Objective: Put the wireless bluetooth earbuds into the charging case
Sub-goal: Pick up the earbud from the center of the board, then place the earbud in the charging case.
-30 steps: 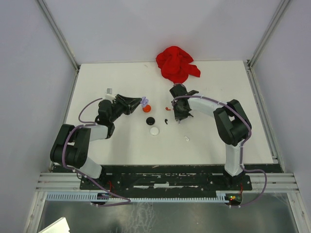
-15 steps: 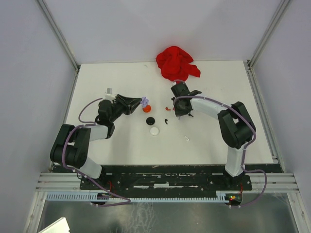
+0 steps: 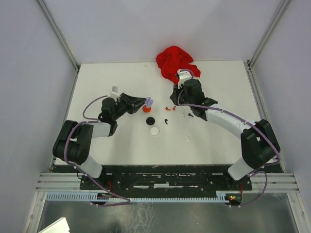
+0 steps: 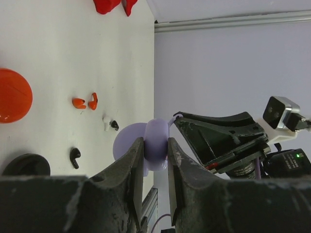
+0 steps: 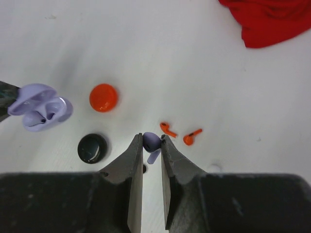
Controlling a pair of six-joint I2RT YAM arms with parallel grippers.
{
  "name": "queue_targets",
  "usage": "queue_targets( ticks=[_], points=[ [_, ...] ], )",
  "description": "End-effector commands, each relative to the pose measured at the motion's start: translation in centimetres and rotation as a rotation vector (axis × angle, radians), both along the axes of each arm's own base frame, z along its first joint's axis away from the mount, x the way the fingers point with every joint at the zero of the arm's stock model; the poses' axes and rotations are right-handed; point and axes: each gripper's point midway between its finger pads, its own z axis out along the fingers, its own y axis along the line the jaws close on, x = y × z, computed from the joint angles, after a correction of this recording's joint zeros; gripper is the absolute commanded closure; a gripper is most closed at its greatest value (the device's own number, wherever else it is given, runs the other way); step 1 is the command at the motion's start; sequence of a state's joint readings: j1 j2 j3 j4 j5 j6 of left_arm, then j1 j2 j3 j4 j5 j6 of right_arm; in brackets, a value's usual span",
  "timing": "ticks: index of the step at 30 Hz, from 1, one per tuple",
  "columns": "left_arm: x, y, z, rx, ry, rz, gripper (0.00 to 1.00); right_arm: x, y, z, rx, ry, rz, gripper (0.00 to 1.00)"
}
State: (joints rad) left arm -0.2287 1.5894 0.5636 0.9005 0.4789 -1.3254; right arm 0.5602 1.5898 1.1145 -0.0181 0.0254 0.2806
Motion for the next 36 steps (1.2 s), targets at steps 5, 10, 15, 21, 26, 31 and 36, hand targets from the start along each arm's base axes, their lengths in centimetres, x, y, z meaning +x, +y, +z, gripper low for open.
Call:
queue_targets(
  ticks=[5,10,15,21,26,31,36],
  points=[
    [0.2,-1.9,2.0,-0.077,-0.039,-0.078,0.97,-0.6,4.3,8.4,0.226,-0.400,0.250,0.99],
    [0.1,-2.6,1.8,-0.106,-0.016,-0.104,0.97,-2.4,5.9,9.3,0.250,-0.562,0.373,0.99],
    [0.2,-3.3,1.8,-0.123,0.008,-0.129,0.97,-3.8,7.5,8.8,0.214,-0.638,0.473,0.99],
    [0.1,-3.6,2.2,-0.160,0.017,-0.146,0.97,-4.5,8.5,7.9,0.179,-0.695,0.526,0.99],
    [-0.3,-3.8,2.9,-0.209,0.012,-0.168,0.97,-4.4,8.9,6.4,0.135,-0.696,0.537,0.99],
    [-0.6,-3.9,3.6,-0.239,0.003,-0.187,0.97,-4.2,9.0,5.8,0.128,-0.694,0.530,0.99],
    [-0.8,-3.9,4.0,-0.250,-0.004,-0.193,0.97,-3.9,8.9,5.5,0.124,-0.689,0.519,0.99]
  ],
)
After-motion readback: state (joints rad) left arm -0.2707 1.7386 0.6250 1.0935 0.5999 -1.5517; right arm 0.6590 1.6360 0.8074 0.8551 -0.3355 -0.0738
